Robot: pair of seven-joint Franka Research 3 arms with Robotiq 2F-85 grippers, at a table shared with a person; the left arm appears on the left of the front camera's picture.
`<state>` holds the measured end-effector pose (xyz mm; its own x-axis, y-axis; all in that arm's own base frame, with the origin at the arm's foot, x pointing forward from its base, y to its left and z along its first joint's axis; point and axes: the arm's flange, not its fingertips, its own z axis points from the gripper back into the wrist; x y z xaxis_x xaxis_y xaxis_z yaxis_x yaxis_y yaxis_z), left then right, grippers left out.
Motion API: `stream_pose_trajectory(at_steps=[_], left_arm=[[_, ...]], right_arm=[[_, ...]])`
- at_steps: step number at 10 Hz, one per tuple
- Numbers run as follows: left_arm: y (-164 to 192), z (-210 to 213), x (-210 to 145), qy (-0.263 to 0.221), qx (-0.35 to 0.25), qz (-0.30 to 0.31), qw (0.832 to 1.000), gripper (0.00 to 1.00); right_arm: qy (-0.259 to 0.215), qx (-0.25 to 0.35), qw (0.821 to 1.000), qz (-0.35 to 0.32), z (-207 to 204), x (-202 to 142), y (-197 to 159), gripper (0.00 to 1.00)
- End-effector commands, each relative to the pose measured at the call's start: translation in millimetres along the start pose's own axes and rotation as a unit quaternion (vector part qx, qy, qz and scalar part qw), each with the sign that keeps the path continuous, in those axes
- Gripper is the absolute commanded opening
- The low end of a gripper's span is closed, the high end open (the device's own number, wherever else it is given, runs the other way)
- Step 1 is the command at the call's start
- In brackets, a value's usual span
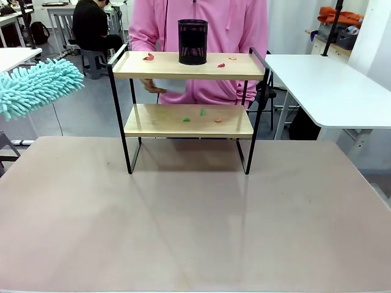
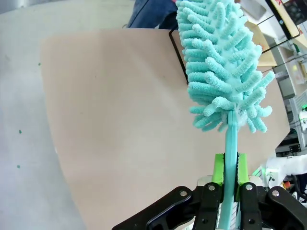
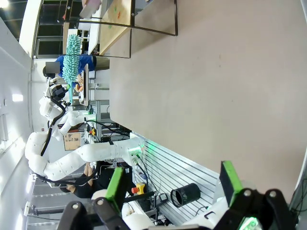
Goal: Clean the shelf.
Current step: Clean the specific tier of the Shelf with the Duster once objects are removed.
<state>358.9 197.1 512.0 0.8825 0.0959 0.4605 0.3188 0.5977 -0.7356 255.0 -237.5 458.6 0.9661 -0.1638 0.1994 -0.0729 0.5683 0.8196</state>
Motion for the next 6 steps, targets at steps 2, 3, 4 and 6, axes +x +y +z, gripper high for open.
stream_pose_trajectory(at_steps=[2, 3, 4, 6], left_arm=[[-3.1, 3.7, 0.9, 0.001, -0.004, -0.005, 1.0, 0.0], [-3.1, 3.7, 0.9, 0.001, -0.004, -0.005, 1.0, 0.0], [-3.1, 3.7, 0.9, 0.001, -0.004, -0.005, 1.0, 0.0], [0.0, 0.0, 0.0, 0.0, 0.0, 0.0, 1.0, 0.12]], right_arm=[[0.004, 0.0, 1.0, 0.013, 3.1, -0.8, 0.5, 1.0], [0.004, 0.0, 1.0, 0.013, 3.1, -0.8, 0.5, 1.0], [0.004, 0.0, 1.0, 0.013, 3.1, -0.8, 0.5, 1.0], [0.004, 0.0, 1.0, 0.013, 3.1, -0.8, 0.5, 1.0]])
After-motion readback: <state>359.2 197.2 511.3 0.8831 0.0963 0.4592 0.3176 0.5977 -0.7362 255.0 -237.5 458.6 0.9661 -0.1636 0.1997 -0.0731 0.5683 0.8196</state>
